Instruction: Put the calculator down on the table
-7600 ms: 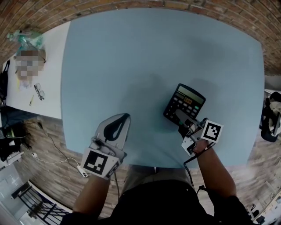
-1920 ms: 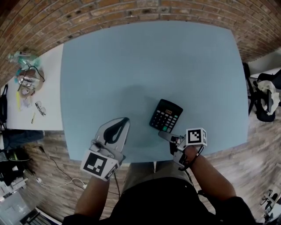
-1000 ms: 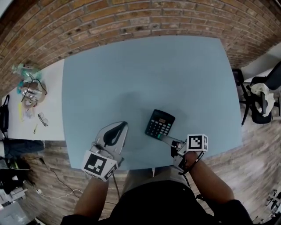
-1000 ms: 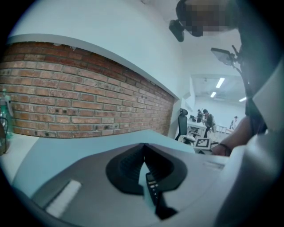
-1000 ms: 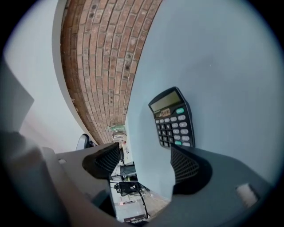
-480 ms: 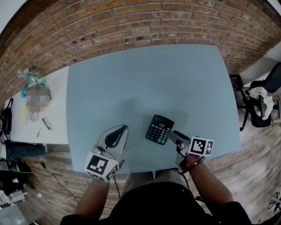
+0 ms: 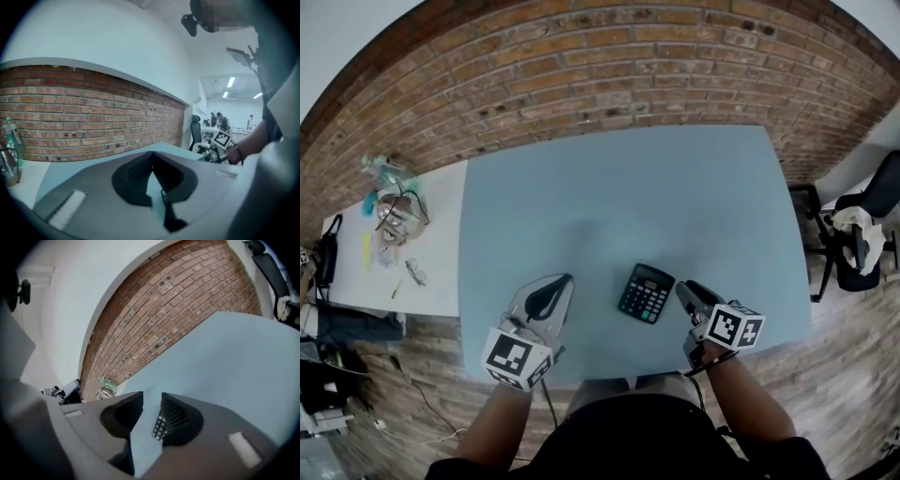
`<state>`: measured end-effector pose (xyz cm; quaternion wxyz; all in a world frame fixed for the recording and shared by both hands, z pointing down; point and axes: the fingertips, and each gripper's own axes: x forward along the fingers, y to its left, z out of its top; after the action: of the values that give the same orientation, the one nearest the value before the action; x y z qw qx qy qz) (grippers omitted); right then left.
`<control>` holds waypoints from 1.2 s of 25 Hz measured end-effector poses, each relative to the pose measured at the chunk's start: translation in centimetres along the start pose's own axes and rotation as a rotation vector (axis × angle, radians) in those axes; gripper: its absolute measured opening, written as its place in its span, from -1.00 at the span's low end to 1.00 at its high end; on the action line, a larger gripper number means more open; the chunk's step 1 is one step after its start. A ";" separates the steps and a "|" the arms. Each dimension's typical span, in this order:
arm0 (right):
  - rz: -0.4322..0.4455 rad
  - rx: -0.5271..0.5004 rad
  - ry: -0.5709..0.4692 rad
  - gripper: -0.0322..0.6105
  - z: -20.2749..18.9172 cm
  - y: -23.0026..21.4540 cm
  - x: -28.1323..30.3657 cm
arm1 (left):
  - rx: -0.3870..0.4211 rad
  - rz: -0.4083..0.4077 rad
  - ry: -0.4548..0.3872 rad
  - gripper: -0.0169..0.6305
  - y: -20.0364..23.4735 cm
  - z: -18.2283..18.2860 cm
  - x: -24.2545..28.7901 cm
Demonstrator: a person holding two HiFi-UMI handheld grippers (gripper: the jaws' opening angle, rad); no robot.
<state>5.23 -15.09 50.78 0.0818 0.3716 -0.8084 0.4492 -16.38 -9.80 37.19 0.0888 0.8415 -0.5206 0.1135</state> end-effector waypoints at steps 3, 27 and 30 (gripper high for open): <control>-0.028 -0.108 -0.071 -0.56 2.1 0.8 -1.1 | 0.005 0.011 -0.012 -0.94 0.2 0.5 -0.5; -0.104 -0.705 -0.546 -0.80 11.8 11.9 -10.7 | 0.053 0.064 -0.153 -0.94 -0.5 5.1 -3.9; -0.111 -0.711 -0.552 -0.86 11.8 12.5 -11.0 | 0.049 0.053 -0.155 -0.94 -0.8 5.0 -4.1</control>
<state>7.03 -14.58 30.42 0.0094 0.4689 -0.8829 0.0227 -16.95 -7.29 31.24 0.0246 0.8357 -0.5451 0.0628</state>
